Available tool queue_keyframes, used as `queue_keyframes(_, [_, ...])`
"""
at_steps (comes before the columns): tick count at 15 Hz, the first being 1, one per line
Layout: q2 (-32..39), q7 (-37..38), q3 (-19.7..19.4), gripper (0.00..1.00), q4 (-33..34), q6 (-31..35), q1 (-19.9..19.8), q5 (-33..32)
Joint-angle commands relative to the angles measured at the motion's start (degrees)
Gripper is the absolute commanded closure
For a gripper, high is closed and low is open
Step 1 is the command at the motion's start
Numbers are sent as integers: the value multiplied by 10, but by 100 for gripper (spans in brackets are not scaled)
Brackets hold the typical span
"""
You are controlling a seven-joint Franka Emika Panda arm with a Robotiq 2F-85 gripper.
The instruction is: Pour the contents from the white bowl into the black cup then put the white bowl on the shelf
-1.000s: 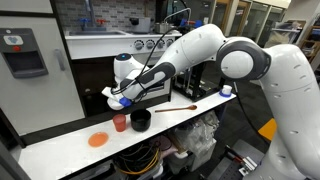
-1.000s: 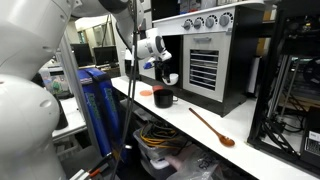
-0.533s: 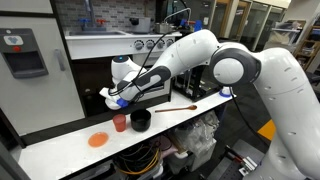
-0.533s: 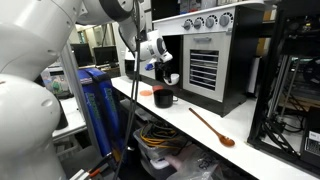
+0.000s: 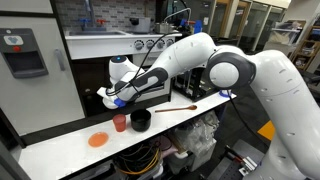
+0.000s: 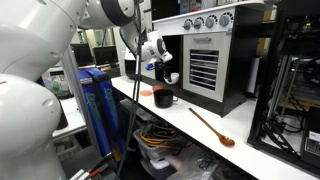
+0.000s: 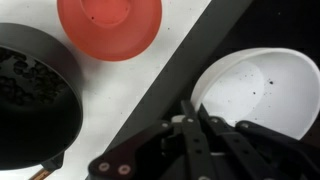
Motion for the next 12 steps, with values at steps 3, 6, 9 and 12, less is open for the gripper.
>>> queue_keyframes(3, [19,-14,-11,99,29,-9,7,23])
queue_keyframes(6, [23,-15,-12,64,36,-10,6,27])
queue_keyframes(9, [24,-14,-13,41,38,-10,7,28])
queue_keyframes(12, [22,-11,-15,21,40,-8,8,26])
